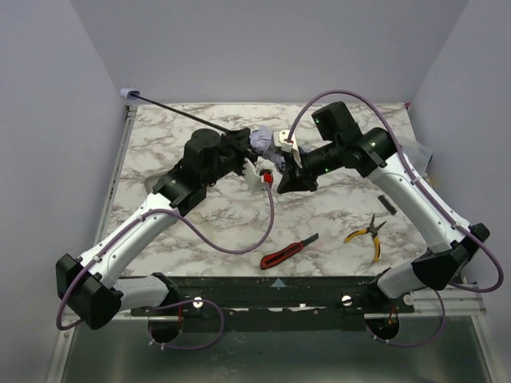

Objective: Open the umbrella

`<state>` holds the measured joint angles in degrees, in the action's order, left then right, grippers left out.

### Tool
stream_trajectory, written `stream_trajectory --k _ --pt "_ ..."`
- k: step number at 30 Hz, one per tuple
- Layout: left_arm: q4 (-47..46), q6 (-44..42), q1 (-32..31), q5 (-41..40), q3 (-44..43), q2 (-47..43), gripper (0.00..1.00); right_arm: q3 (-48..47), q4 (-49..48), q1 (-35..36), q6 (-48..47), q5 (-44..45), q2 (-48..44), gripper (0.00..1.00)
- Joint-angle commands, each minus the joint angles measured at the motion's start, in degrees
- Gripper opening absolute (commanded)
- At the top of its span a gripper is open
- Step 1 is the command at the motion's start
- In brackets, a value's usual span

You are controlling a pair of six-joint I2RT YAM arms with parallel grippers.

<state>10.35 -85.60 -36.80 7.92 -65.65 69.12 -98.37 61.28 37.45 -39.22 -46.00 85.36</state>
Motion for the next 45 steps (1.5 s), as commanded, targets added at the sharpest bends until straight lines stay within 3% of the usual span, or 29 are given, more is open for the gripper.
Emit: stream_trajectory --k 1,3,5,8,12,17,27,28,29,31,33,36,37,40,41,45 --pt "-6.7 -1.0 0.1 -0.2 -0.1 -1.7 0.00 2.2 1.2 0.3 1.5 -0.5 -2.1 0.00" --pt "-7.6 -1.7 0.1 0.0 1.1 -2.1 0.00 2.3 -4.4 0.3 7.3 2.4 -4.2 0.01" --pt "-7.6 -1.2 0.4 0.4 1.7 -2.6 0.00 2.2 -12.1 -0.1 15.0 5.6 -6.9 0.15" --pt "-9.4 -1.8 0.8 1.2 3.4 -3.3 0.00 0.6 -18.2 -0.6 20.8 6.2 -10.0 0.60" --pt "-10.7 -3.1 1.3 2.5 5.0 -4.2 0.00 -1.6 -18.3 -0.7 24.7 9.5 -10.4 0.97" --pt "-14.0 -3.8 1.4 5.5 6.2 -5.6 0.00 -1.4 -11.4 -0.8 21.0 18.9 -6.6 1.00" --pt "-13.9 -3.7 1.3 9.9 4.9 -6.8 0.00 -0.6 -8.2 -0.7 16.7 15.5 -1.8 1.00" --pt "-13.5 -3.5 1.3 10.0 4.8 -7.0 0.00 0.3 -8.5 -0.8 16.3 15.8 -2.2 0.98" --pt "-13.3 -3.3 1.3 10.1 4.8 -7.1 0.00 0.7 -8.6 -0.7 15.7 15.5 -2.6 0.90" --pt "-11.9 -3.1 1.3 10.4 4.9 -7.4 0.00 2.0 -9.7 -0.7 14.8 14.2 -3.8 0.59" --pt "-10.5 -1.7 1.4 10.7 4.7 -7.7 0.00 3.9 -11.0 -0.7 14.3 13.1 -5.5 0.40" --pt "-4.0 0.8 2.6 13.7 4.2 -9.0 0.00 5.3 -10.8 -0.7 13.2 11.2 -6.7 0.03" --pt "-1.4 1.2 2.7 15.0 4.0 -9.6 0.04 5.4 -10.6 -0.7 13.3 11.1 -6.8 0.00" --pt "7.8 3.8 2.7 22.2 3.1 -13.1 0.47 5.2 -10.6 -0.7 13.4 12.2 -6.6 0.00" --pt "10.7 4.7 2.6 24.6 2.2 -13.9 0.55 5.0 -10.4 -0.7 13.4 12.7 -6.3 0.00" --pt "19.4 14.4 1.2 31.9 -3.3 -14.5 0.59 3.9 -8.5 -0.7 13.1 12.2 -4.7 0.00"
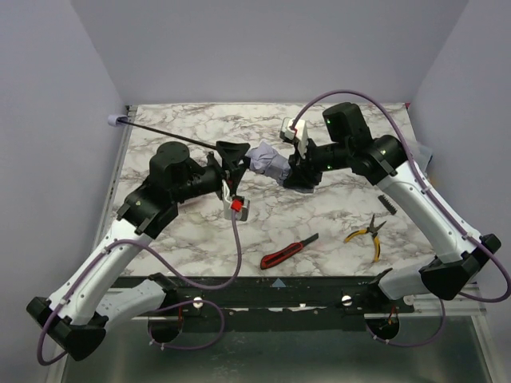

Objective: Open the umbrella

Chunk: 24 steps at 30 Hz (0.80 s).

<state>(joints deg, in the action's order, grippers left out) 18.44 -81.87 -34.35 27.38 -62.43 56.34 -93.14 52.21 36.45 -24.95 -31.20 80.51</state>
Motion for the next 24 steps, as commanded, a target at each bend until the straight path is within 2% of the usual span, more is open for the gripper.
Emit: stream_trajectory --k 1,3,8,18,24 --pt "12.4 12.9 -1.8 14.0 -8.1 -1.2 0.58 -1.4 0.5 0.3 -1.1 -3.0 0.4 0.00" --pt "13.7 16.1 -2.9 15.7 -10.3 -0.1 0.54 -1.3 0.3 0.3 -1.2 -3.7 0.5 0.00" --pt "13.5 19.3 -6.6 13.3 -13.4 3.8 0.39 -2.0 0.3 0.3 -1.4 -4.8 1.2 0.00" --pt "15.5 18.7 -9.5 8.9 -16.2 9.0 0.39 -2.7 1.3 0.3 -2.4 -6.1 0.9 0.00" --pt "16.4 16.4 -10.3 7.0 -15.7 10.2 0.29 -2.9 1.5 0.3 -3.0 -6.9 0.6 0.00"
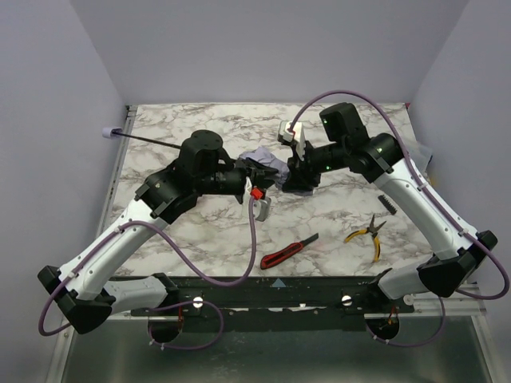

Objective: Open the umbrella

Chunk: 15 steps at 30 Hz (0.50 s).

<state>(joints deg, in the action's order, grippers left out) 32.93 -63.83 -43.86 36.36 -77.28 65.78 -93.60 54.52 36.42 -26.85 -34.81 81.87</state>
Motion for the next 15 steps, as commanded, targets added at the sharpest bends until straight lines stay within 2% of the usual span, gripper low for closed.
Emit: stream_trajectory --k 1,8,10,15 --pt "1.9 -1.8 -0.9 -2.4 -0.8 0.8 0.28 -2.6 -0.6 0.3 -1.4 -3.4 -0.8 0.00" --pt "-0.3 -1.8 -1.5 -9.4 -0.3 2.2 0.09 -3.1 0.5 0.4 -2.3 -5.0 -0.8 0.00" --pt "-1.0 -1.7 -1.9 -11.6 -0.2 2.5 0.00 -3.2 1.0 0.4 -2.3 -5.1 -0.6 0.00" --pt "0.6 -4.5 -2.9 -11.0 1.8 1.7 0.00 -3.0 -2.6 0.1 4.5 -4.4 -0.2 0.00"
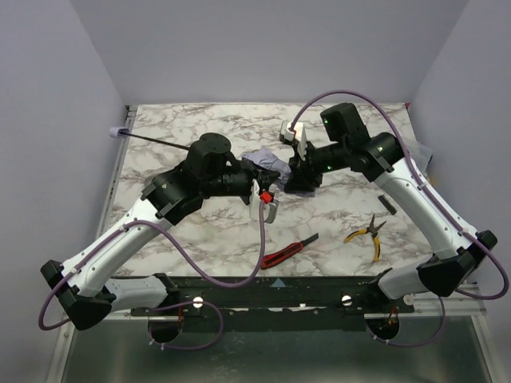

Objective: Open the umbrella

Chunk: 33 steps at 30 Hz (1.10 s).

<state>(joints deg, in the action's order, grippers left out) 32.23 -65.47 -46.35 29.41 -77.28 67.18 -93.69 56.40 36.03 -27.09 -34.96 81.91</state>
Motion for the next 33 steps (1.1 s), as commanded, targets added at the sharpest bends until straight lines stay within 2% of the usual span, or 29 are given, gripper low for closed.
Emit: stream_trajectory --k 1,7,13,16,17,18,20,21,23,25,28,31,33 --pt "1.8 -4.0 -0.8 -3.5 3.0 -0.2 0.00 -3.0 -5.3 -0.3 6.1 -4.8 0.0 0.00" --pt "6.6 -6.6 -1.7 -1.5 7.7 -2.2 0.00 -7.3 -7.7 -9.5 14.3 -15.1 3.5 0.00" --pt "7.1 -6.8 -1.7 -3.3 10.0 -2.5 0.00 -5.7 -9.2 -10.0 15.5 -17.5 2.8 0.00" --pt "5.1 -4.1 -1.5 -4.8 10.9 -3.1 0.00 -5.0 -10.3 -10.0 15.8 -17.0 2.3 0.00" --pt "4.6 -2.5 -1.1 -4.8 11.3 -3.5 0.09 -4.7 -10.9 -10.0 16.2 -16.5 1.9 0.00" --pt "3.6 -0.5 -0.7 -4.4 11.6 -4.2 0.23 -4.3 -11.8 -10.0 16.6 -15.8 1.7 0.00" --pt "0.7 5.6 0.6 -3.0 12.4 -5.9 0.49 -2.9 -14.9 -10.3 18.5 -14.2 0.7 0.00" --pt "-0.8 10.1 1.7 -2.1 12.6 -6.7 0.59 -1.9 -16.8 -10.7 19.7 -13.5 0.1 0.00" --pt "-4.5 20.4 4.4 0.4 12.2 -8.5 0.72 1.3 -22.6 -11.5 23.5 -12.0 -1.7 0.00" --pt "-8.6 33.2 8.6 2.9 10.4 -9.1 0.77 4.5 -29.2 -11.9 26.9 -9.3 -3.7 0.00" --pt "-13.4 55.2 16.5 6.2 6.1 -8.0 0.77 8.6 -35.9 -11.9 31.4 -5.9 -5.8 0.00" --pt "-17.1 74.5 21.9 1.4 1.1 -4.8 0.76 12.3 -42.6 -11.9 34.5 -4.0 -7.5 0.00" --pt "-18.2 86.0 25.8 1.2 -2.5 -2.0 0.75 14.6 -47.6 -11.9 35.6 -5.8 -8.6 0.00"
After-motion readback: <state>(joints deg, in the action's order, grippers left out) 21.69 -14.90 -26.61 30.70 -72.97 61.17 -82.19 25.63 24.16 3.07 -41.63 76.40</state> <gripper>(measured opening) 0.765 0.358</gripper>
